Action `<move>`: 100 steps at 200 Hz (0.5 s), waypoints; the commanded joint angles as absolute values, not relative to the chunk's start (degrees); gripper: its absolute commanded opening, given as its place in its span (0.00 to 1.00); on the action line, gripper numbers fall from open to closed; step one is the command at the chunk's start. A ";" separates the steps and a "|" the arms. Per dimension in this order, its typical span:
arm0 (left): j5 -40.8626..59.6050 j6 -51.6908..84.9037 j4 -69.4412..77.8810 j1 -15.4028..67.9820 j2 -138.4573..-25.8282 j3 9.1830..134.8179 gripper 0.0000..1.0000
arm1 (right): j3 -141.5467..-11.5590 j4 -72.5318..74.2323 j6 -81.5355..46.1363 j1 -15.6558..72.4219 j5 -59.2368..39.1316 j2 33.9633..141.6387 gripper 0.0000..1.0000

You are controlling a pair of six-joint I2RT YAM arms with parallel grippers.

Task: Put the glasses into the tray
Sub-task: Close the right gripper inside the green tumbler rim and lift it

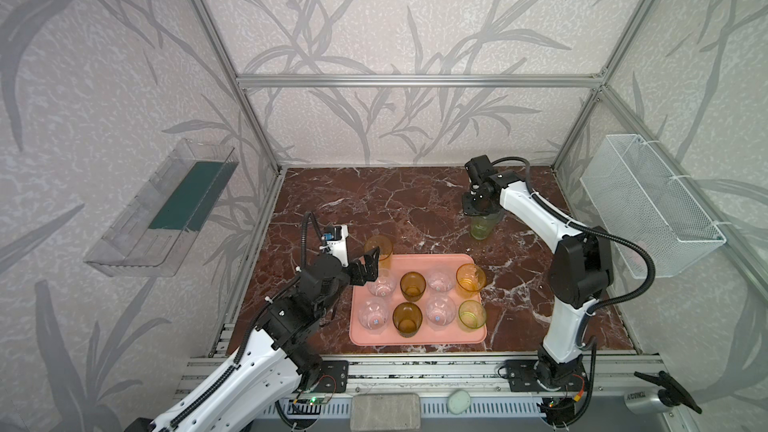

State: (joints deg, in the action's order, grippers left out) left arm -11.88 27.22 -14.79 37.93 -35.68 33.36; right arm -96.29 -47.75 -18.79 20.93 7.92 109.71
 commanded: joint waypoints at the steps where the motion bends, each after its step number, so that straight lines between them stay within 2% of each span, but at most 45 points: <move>1: -12.38 28.04 -14.37 37.88 -35.07 32.96 0.99 | -97.84 -49.66 -18.98 20.74 8.17 110.56 0.13; 37: -13.30 27.83 -15.63 37.91 -34.71 32.88 0.99 | -98.04 -50.20 -19.99 20.73 6.90 110.58 0.00; 100: -13.54 28.39 -15.03 37.88 -33.62 31.99 0.99 | -97.99 -49.17 -21.36 21.67 3.86 107.78 0.00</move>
State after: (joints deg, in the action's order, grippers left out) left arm -12.45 27.68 -15.00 37.93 -34.15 32.82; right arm -96.82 -48.49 -20.18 21.10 5.80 109.80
